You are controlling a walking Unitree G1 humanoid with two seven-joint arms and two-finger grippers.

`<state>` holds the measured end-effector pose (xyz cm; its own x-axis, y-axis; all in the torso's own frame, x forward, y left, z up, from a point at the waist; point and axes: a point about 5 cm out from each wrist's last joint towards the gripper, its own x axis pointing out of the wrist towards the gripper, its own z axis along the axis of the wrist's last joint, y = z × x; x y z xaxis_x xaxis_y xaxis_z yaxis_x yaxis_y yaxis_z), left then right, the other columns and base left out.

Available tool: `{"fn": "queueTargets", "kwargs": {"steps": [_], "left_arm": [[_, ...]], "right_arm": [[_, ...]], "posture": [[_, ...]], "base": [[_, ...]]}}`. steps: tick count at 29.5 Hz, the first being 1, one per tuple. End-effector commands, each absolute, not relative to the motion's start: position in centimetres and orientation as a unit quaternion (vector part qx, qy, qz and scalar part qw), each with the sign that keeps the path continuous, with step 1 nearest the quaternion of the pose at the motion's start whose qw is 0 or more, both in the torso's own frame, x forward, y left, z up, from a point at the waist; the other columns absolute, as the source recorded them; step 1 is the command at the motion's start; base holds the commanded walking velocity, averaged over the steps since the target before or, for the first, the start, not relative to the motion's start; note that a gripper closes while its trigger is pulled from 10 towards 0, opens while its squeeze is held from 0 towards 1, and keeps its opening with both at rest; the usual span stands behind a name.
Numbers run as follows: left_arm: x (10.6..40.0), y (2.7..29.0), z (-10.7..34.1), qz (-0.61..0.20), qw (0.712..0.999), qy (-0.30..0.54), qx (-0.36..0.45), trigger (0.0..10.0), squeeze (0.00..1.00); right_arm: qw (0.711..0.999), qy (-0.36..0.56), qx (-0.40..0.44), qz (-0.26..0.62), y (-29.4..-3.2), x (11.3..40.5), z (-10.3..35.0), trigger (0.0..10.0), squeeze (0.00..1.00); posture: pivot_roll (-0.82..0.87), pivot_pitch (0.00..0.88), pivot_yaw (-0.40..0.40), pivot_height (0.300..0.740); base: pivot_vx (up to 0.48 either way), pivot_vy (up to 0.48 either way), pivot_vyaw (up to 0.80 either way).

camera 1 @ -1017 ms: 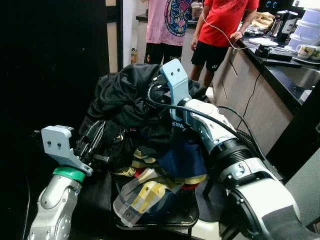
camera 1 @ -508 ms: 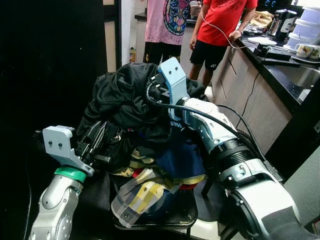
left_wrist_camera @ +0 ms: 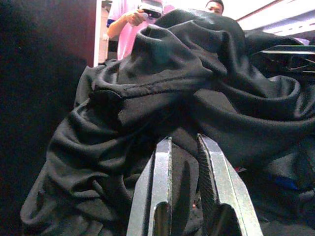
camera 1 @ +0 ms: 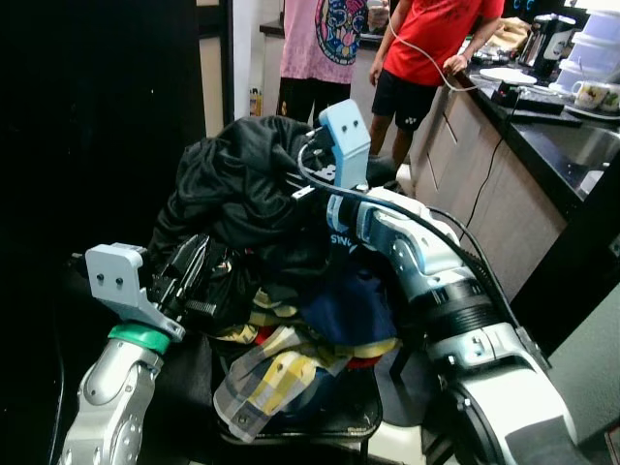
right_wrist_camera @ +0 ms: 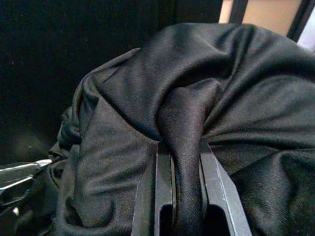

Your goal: Clothes washing

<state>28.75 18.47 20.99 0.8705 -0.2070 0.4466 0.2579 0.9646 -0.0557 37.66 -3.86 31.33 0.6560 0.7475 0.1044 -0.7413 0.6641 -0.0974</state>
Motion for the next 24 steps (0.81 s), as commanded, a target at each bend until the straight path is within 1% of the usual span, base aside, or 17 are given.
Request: {"fn": "queueTargets", "kwargs": {"steps": [1,6,7,9,10,12,13,14,15,16,17,18,20,21,22,24], "left_arm": [[28.6,18.1,20.9,-0.129,0.964,-0.224,-0.055,10.0,0.0],[28.8,18.0,20.9,-0.131,0.964,-0.226,-0.057,10.0,0.0],[28.8,18.0,21.0,-0.13,0.963,-0.228,-0.058,10.0,0.0],[28.8,18.0,21.0,-0.13,0.963,-0.228,-0.058,10.0,0.0],[28.9,18.0,21.2,-0.126,0.963,-0.231,-0.061,10.0,0.0],[28.9,18.0,21.2,-0.126,0.963,-0.231,-0.061,10.0,0.0],[29.0,18.1,21.3,-0.122,0.962,-0.236,-0.064,10.0,0.0],[29.0,18.3,21.5,-0.116,0.961,-0.24,-0.068,10.0,0.0],[29.0,18.4,21.6,-0.111,0.961,-0.244,-0.072,10.0,0.0],[29.1,18.5,21.6,-0.108,0.961,-0.245,-0.074,10.0,0.0],[29.1,18.5,21.6,-0.107,0.961,-0.246,-0.075,10.0,0.0],[29.1,18.5,21.6,-0.107,0.961,-0.246,-0.075,10.0,0.0],[29.1,18.5,21.6,-0.107,0.96,-0.246,-0.075,10.0,0.0],[29.1,18.5,21.6,-0.107,0.96,-0.246,-0.075,10.0,0.0],[29.2,18.6,21.7,-0.106,0.96,-0.247,-0.075,10.0,0.0],[29.2,18.6,21.7,-0.106,0.96,-0.247,-0.075,10.0,0.0]], "right_arm": [[0.906,-0.066,-0.013,0.417,-4.1,37.3,31.2,0.0,0.0],[0.903,-0.083,-0.004,0.423,-4.3,36.9,31.9,0.0,0.0],[0.894,-0.128,0.005,0.428,-4.3,36.5,33.8,0.0,0.0],[0.894,-0.128,0.005,0.428,-4.3,36.5,33.8,0.0,0.0],[0.889,-0.196,0.027,0.413,-4.6,36.1,36.1,0.0,0.0],[0.889,-0.196,0.027,0.413,-4.6,36.1,36.1,0.0,0.0],[0.879,-0.308,0.122,0.342,-6.8,35.7,40.5,0.0,0.0],[0.861,-0.383,0.188,0.275,-9.6,35.1,43.5,0.0,0.0],[0.85,-0.419,0.22,0.23,-11.5,34.7,44.9,0.0,0.0],[0.849,-0.432,0.222,0.206,-12.6,34.6,45.3,0.0,0.0],[0.86,-0.425,0.201,0.199,-12.9,34.9,44.8,0.0,0.0],[0.86,-0.425,0.201,0.199,-12.9,34.9,44.8,0.0,0.0],[0.875,-0.407,0.177,0.191,-13.1,35.4,43.6,0.0,0.0],[0.875,-0.407,0.177,0.191,-13.1,35.4,43.6,0.0,0.0],[0.885,-0.395,0.161,0.184,-13.3,35.5,42.4,0.0,0.0],[0.885,-0.395,0.161,0.184,-13.3,35.5,42.4,0.0,0.0]], "posture": [[-0.01,0.0,-0.065,0.74],[-0.02,0.0,-0.064,0.74],[-0.02,0.0,-0.065,0.74],[-0.02,0.0,-0.065,0.74],[-0.01,0.0,-0.068,0.74],[-0.01,0.0,-0.068,0.74],[-0.01,0.0,-0.072,0.74],[-0.01,0.0,-0.071,0.74],[-0.01,0.0,-0.071,0.74],[-0.02,0.0,-0.068,0.74],[-0.02,0.0,-0.068,0.74],[-0.02,0.0,-0.068,0.74],[-0.01,0.0,-0.065,0.74],[-0.01,0.0,-0.065,0.74],[-0.01,0.0,-0.064,0.74],[-0.01,0.0,-0.064,0.74]], "base": [[0.0,0.0,0.0],[0.0,0.0,0.0],[0.0,0.0,0.0],[0.0,0.0,0.0],[0.0,0.0,0.0],[0.0,0.0,0.0],[0.0,0.0,0.0],[0.0,0.0,0.0],[0.0,0.0,0.0],[0.0,0.0,0.0],[0.0,0.0,0.0],[0.0,0.0,0.0],[0.0,0.0,0.0],[0.0,0.0,0.0],[0.0,0.0,0.0],[0.0,0.0,0.0]]}}
